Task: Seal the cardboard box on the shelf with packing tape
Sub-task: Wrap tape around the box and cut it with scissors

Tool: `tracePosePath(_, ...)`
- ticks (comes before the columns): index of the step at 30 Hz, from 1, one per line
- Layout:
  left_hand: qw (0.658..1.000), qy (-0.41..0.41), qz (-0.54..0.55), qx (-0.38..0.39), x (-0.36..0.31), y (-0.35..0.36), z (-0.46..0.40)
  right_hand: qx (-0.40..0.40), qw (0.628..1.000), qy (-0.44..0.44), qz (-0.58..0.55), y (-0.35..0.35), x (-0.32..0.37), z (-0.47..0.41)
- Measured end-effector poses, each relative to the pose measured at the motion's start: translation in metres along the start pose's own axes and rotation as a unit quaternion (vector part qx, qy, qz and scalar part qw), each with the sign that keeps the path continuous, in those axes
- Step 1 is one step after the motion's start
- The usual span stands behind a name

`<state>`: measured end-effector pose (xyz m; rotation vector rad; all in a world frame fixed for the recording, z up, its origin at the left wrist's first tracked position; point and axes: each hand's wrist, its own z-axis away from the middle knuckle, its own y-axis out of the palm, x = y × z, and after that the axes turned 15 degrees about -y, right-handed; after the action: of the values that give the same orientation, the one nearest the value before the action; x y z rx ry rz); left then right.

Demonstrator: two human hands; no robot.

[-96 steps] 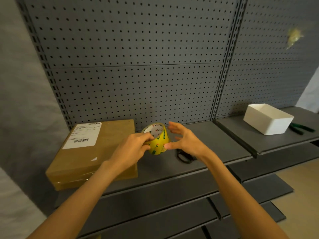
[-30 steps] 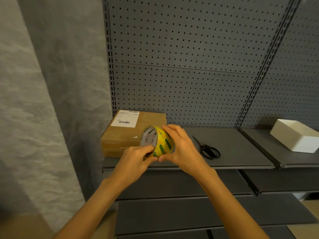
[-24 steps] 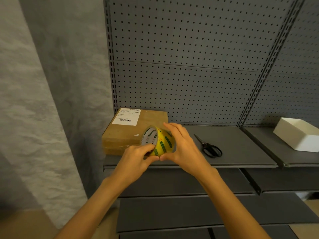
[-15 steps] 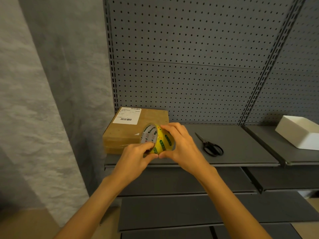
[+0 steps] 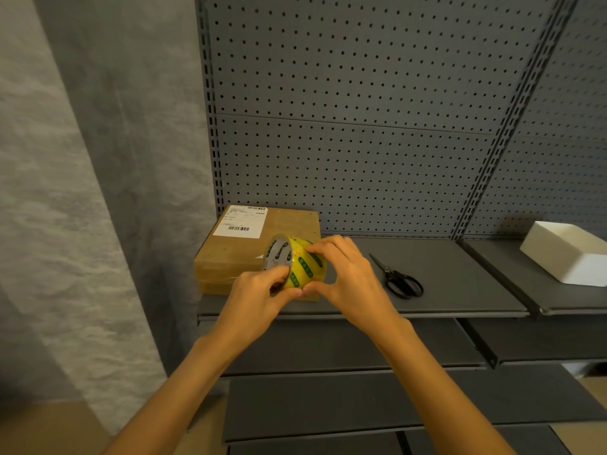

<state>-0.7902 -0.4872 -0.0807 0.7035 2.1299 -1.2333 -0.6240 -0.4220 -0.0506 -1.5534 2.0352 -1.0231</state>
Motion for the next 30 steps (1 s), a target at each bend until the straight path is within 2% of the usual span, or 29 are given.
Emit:
tracePosePath(6,1.0,-0.004,0.019,0.013,0.0,0.001,0.001,0.009,0.999,0.017,-0.032,-0.003,0.0,-0.001)
tracePosePath(11,0.999,0.002,-0.001,0.035,0.0,0.0,0.005,0.054,0.988,0.087,-0.117,-0.009,-0.002,-0.005)
tracePosePath(16,0.999,0.008,-0.014,0.036,-0.003,0.002,0.007,0.066,0.985,0.108,-0.117,-0.014,-0.002,-0.005)
tracePosePath(27,0.995,-0.023,0.091,0.029,-0.007,0.01,0.005,0.008,0.991,0.075,-0.108,-0.014,-0.002,0.005)
tracePosePath(30,0.993,-0.041,0.11,0.025,-0.005,0.01,0.003,-0.046,0.979,0.115,-0.163,-0.017,-0.001,0.006)
